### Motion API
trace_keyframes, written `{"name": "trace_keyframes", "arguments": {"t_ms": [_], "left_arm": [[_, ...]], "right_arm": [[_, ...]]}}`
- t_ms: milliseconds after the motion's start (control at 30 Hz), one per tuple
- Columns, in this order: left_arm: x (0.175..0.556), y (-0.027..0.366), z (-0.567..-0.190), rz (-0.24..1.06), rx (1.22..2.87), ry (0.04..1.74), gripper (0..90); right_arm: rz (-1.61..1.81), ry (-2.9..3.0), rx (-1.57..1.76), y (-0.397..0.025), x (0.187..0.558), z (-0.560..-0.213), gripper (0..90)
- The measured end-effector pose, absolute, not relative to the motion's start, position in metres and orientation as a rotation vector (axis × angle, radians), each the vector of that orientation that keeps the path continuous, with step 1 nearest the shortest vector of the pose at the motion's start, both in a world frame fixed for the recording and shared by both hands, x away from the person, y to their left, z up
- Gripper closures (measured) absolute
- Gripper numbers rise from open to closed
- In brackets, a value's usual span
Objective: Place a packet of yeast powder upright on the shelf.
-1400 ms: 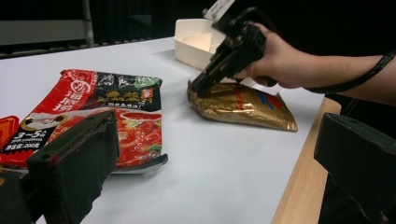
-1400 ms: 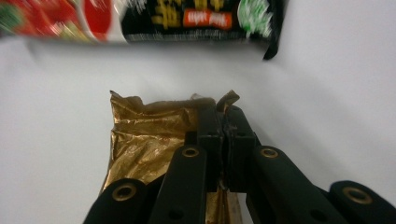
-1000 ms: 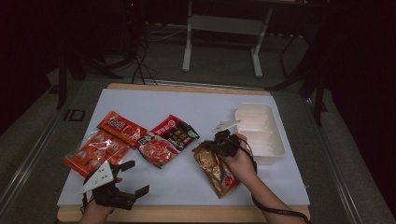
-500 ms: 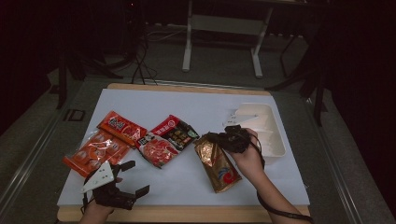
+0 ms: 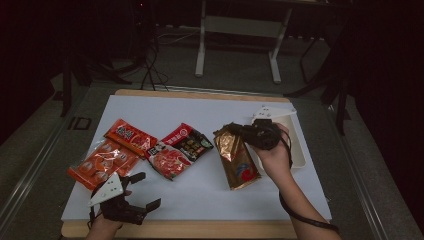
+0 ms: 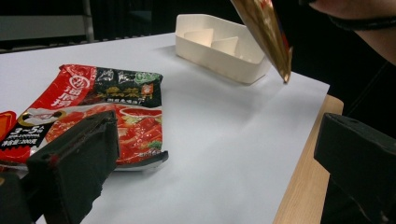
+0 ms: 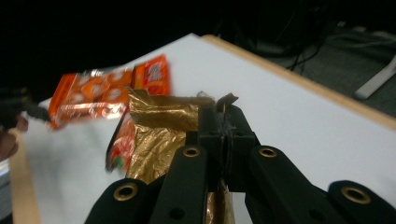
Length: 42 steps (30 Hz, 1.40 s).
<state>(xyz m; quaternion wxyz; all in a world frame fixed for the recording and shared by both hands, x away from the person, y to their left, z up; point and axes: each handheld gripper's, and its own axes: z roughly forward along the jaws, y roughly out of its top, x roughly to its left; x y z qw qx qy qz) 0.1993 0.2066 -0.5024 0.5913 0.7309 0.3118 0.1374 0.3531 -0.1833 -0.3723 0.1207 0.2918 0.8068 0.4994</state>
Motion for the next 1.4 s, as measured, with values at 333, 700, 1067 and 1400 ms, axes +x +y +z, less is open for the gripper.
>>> {"name": "trace_keyframes", "arguments": {"t_ms": [333,700,1067,1400], "left_arm": [[0.200,0.207,-0.503,0.317,1.704,0.729,0.9],[0.201,0.207,-0.504,0.311,1.697,0.736,0.9],[0.201,0.207,-0.504,0.305,1.697,0.738,0.9],[0.201,0.206,-0.505,0.302,1.695,0.743,0.9]], "right_arm": [[1.555,2.214,0.876,-0.202,0.372,-0.350,87.9],[1.601,2.058,0.892,-0.232,0.398,-0.336,87.5],[1.546,1.939,0.885,-0.258,0.419,-0.331,87.0],[1.536,1.868,0.904,-0.273,0.445,-0.333,86.8]]}}
